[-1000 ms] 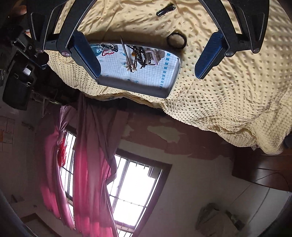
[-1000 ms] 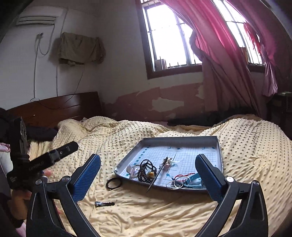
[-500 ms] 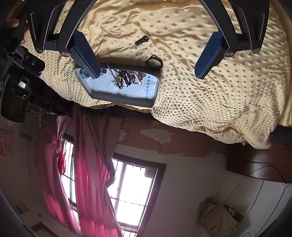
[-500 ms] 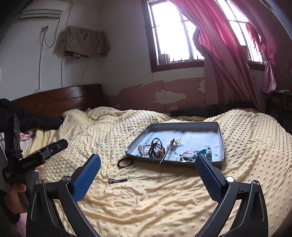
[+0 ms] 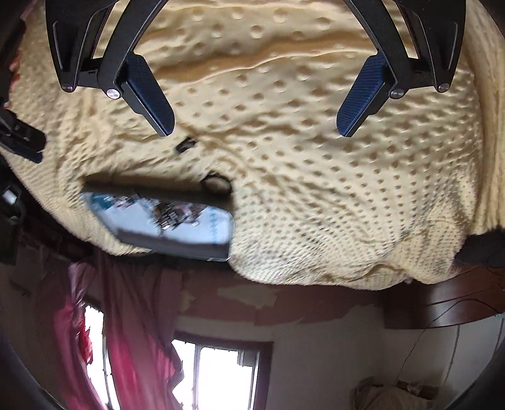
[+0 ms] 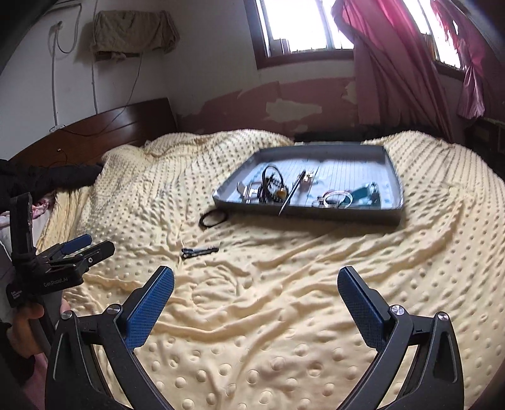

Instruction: Organize jewelry

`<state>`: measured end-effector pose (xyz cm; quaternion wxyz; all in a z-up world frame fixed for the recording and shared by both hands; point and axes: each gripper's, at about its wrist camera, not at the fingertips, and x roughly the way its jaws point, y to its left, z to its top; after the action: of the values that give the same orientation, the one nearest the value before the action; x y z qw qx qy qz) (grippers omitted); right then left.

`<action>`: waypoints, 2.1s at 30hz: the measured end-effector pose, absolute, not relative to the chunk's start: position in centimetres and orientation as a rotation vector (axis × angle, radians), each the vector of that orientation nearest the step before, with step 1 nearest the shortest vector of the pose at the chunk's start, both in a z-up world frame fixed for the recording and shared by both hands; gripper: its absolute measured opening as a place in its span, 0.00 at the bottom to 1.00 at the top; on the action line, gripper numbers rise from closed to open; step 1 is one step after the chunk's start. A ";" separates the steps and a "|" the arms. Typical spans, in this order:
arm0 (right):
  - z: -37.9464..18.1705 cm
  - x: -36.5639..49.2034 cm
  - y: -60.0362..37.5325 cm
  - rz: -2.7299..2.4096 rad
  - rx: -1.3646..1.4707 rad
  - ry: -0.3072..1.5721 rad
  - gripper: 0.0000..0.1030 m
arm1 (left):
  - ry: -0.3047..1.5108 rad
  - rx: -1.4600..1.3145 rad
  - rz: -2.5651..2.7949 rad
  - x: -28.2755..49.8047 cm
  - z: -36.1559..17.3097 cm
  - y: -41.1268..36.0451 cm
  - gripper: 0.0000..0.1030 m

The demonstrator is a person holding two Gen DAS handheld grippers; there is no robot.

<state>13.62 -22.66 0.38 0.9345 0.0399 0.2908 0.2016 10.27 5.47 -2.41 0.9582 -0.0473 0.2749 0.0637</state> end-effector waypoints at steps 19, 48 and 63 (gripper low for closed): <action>-2.9 20.8 -14.4 0.645 0.011 0.748 0.99 | 0.678 -0.063 0.037 18.4 -2.3 8.2 1.00; -6.0 25.7 -9.0 0.655 -0.026 0.883 0.64 | 0.902 -0.285 -0.286 31.9 -8.2 7.3 0.19; -6.2 26.8 -9.0 0.544 -0.045 0.878 0.52 | 0.912 -0.316 -0.284 31.6 -8.7 7.8 0.06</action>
<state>26.78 -9.03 -6.20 0.8693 -0.0213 0.4197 0.2601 31.56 7.76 -8.75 0.8762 -0.1512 0.4369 -0.1363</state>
